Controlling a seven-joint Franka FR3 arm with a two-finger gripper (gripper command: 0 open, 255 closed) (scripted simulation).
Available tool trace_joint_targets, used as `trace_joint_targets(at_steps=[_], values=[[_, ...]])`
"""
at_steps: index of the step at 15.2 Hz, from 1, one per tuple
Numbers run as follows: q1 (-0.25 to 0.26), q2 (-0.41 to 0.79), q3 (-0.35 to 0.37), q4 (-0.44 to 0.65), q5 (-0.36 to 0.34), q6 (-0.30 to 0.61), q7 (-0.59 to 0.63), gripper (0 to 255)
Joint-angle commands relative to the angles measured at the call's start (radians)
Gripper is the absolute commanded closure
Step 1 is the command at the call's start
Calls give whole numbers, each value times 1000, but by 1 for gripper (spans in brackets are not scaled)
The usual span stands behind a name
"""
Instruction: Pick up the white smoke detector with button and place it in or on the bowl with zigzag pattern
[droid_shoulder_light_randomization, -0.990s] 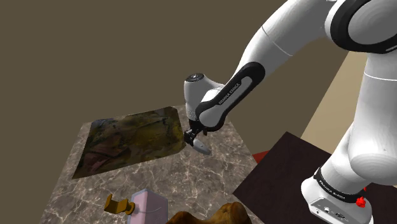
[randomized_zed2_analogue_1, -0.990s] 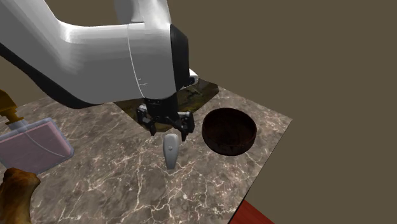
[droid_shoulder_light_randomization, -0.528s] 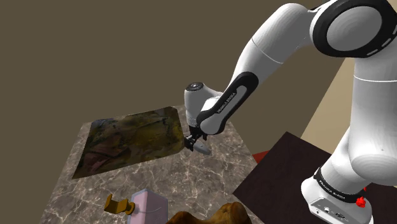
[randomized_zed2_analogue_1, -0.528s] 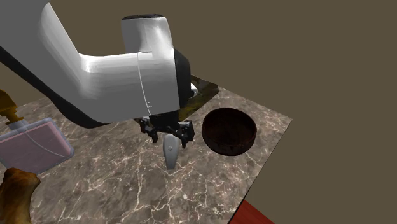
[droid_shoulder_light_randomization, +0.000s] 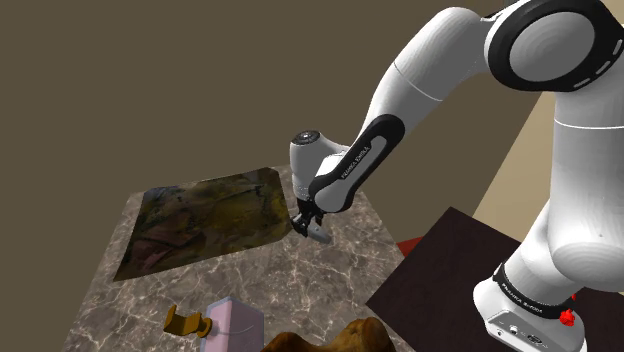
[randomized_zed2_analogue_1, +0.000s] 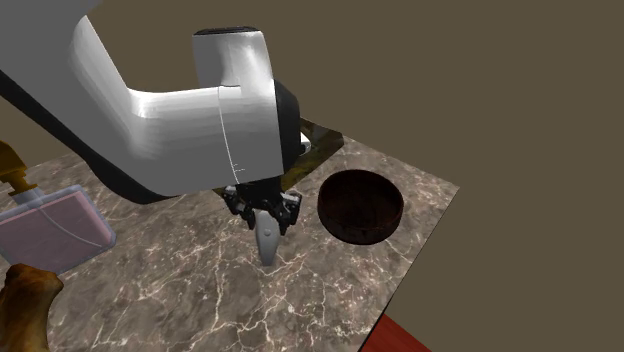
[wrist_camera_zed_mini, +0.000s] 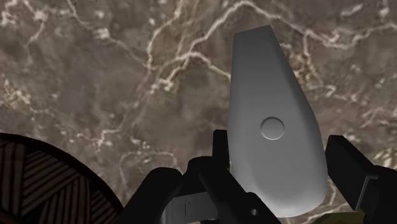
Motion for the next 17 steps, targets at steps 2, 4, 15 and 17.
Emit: trace_joint_targets(at_steps=[2,4,15,17], values=[[0,0,0,0,0,0,0,255],[0,0,0,0,0,0,0,255],[-16,-71,22,-5,33,-65,-24,255],[-20,-94,28,-5,45,-87,-32,255]])
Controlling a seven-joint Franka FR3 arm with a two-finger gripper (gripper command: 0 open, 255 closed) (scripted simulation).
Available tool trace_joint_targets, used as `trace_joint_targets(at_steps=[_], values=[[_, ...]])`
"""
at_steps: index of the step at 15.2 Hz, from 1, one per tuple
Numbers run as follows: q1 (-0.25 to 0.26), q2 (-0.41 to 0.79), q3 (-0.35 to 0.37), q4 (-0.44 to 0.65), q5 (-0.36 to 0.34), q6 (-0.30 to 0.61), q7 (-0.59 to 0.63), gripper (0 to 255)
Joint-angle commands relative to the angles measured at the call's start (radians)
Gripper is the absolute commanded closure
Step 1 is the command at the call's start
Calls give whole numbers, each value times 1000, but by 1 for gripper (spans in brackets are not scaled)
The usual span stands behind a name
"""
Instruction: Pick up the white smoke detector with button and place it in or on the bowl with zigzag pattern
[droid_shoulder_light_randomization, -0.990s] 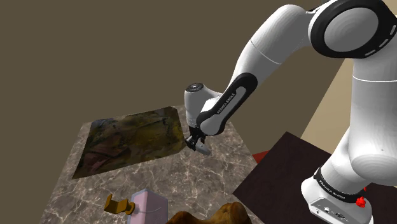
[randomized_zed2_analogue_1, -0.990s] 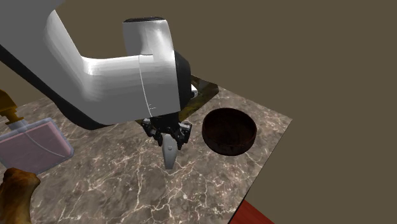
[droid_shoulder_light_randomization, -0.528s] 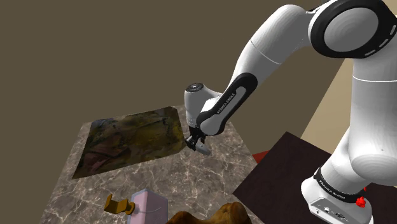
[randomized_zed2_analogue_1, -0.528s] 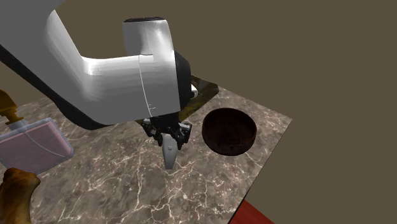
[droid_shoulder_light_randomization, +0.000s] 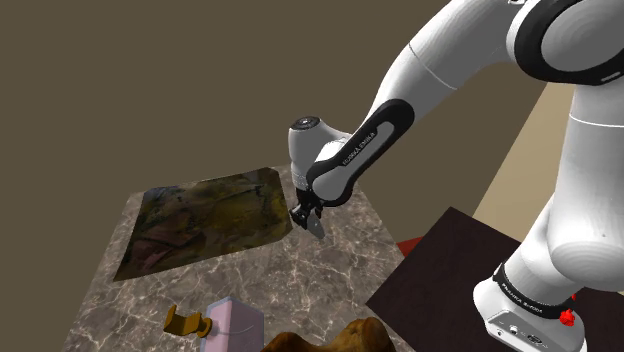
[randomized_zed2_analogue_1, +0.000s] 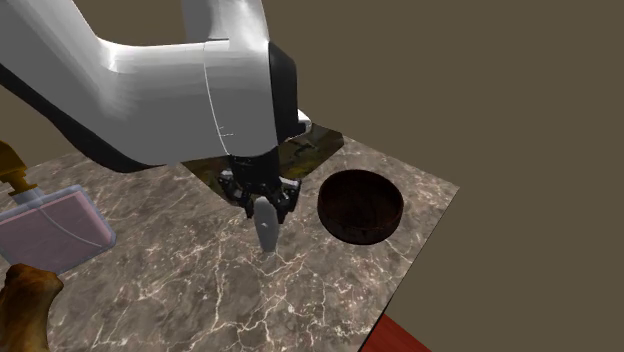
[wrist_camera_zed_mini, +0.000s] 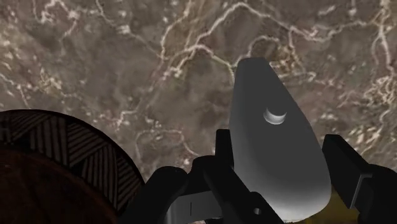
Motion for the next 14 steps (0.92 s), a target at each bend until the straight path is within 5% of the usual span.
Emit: trace_joint_targets(at_steps=[1,14], values=[[-3,-23,6,0,11,-22,-6,255],[-20,-157,31,27,76,-177,-52,255]])
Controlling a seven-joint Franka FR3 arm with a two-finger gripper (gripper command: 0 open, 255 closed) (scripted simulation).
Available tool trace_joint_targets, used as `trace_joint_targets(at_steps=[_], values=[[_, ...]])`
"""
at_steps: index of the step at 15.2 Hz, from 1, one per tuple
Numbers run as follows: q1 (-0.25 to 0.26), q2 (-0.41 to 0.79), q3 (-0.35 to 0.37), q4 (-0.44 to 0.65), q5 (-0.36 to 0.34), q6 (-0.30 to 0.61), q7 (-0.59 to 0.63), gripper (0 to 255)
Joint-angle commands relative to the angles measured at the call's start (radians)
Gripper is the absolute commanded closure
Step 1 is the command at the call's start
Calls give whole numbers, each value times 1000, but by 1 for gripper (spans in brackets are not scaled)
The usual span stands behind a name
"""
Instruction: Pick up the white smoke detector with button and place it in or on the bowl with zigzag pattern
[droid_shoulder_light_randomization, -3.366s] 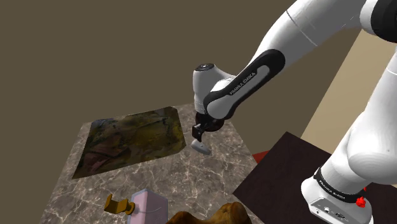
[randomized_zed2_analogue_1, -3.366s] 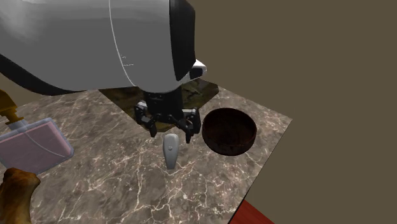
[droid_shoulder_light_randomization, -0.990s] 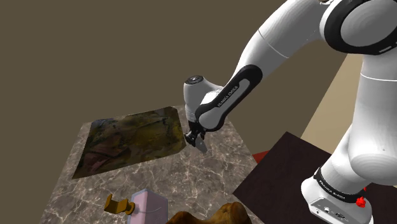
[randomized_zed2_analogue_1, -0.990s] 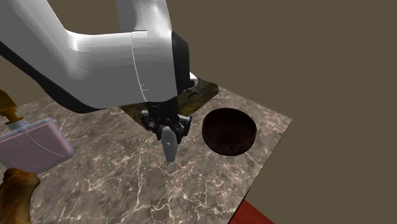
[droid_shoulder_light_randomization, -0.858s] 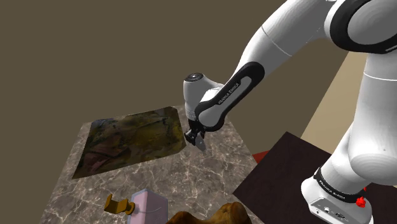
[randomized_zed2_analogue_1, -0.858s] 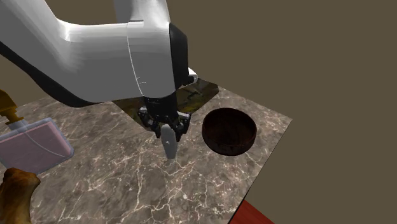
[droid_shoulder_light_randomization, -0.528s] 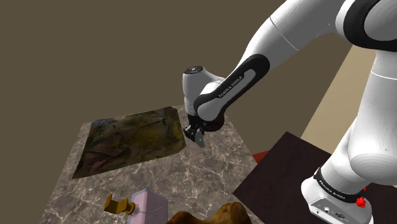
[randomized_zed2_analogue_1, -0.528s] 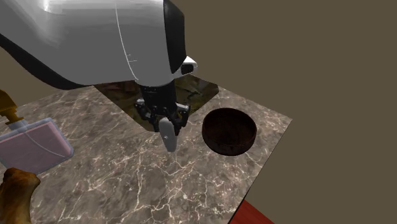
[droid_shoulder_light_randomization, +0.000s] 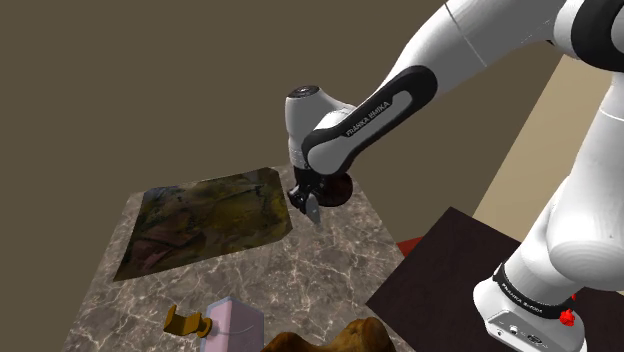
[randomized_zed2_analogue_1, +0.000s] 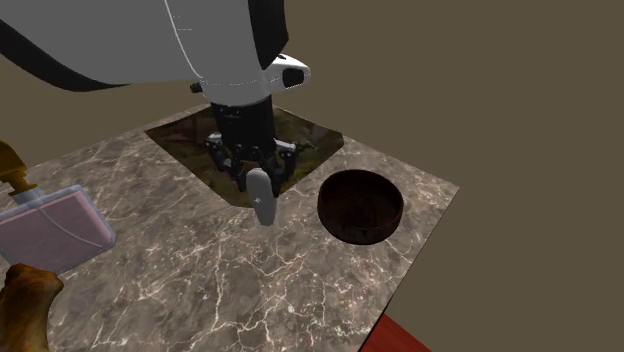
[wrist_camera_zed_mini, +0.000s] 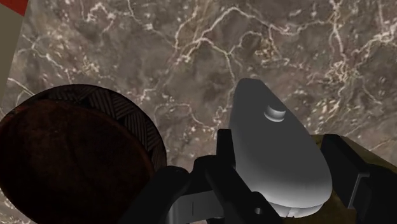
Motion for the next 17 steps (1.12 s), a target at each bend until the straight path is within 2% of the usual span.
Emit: trace_joint_targets(at_steps=[1,7,17], values=[[-2,-19,2,10,9,-28,-7,255],[-5,-65,6,33,30,-96,-21,255],[-132,2,-94,146,29,-138,-251,255]])
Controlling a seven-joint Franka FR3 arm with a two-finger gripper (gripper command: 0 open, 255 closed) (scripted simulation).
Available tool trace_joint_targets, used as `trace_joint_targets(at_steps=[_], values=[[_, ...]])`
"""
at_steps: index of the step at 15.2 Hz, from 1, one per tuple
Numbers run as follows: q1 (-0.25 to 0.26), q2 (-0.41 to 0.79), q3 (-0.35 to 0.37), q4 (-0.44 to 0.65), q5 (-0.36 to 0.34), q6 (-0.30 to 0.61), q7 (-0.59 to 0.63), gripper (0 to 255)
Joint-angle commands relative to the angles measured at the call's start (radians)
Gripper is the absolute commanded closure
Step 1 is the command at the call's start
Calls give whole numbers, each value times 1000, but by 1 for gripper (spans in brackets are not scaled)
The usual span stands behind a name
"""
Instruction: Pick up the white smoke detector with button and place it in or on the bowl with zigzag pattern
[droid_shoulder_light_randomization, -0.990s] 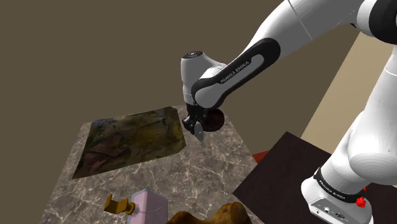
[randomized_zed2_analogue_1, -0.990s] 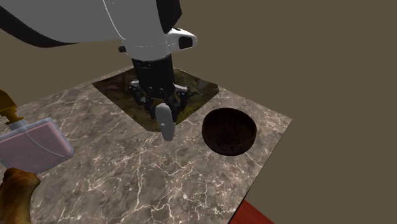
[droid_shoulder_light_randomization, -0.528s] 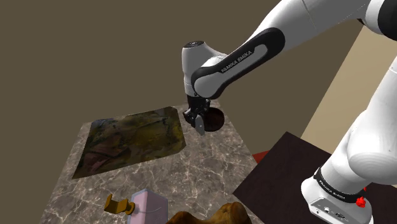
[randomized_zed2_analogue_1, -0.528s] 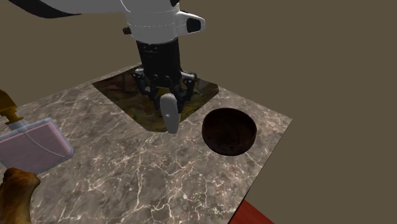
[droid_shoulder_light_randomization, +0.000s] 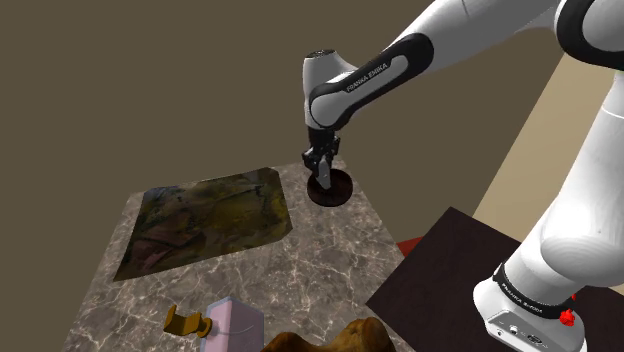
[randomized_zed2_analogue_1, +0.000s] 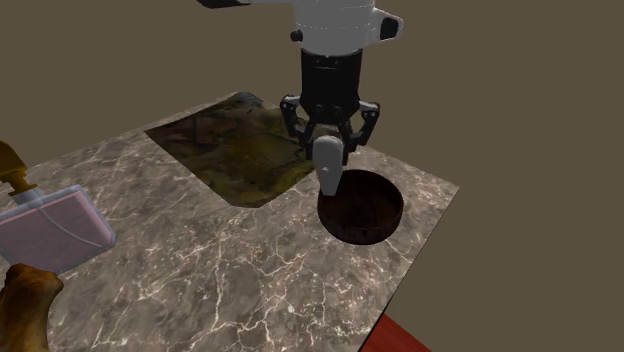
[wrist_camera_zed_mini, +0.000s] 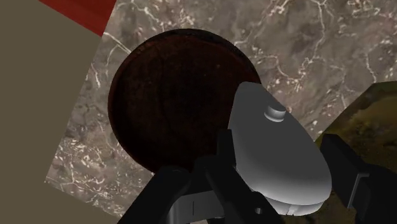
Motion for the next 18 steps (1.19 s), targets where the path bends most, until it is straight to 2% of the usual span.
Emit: trace_joint_targets(at_steps=[1,4,18], values=[[-26,21,-19,35,0,-14,-48,255],[-65,62,-46,100,-1,-36,-114,255],[-58,172,-55,47,-27,125,-96,255]])
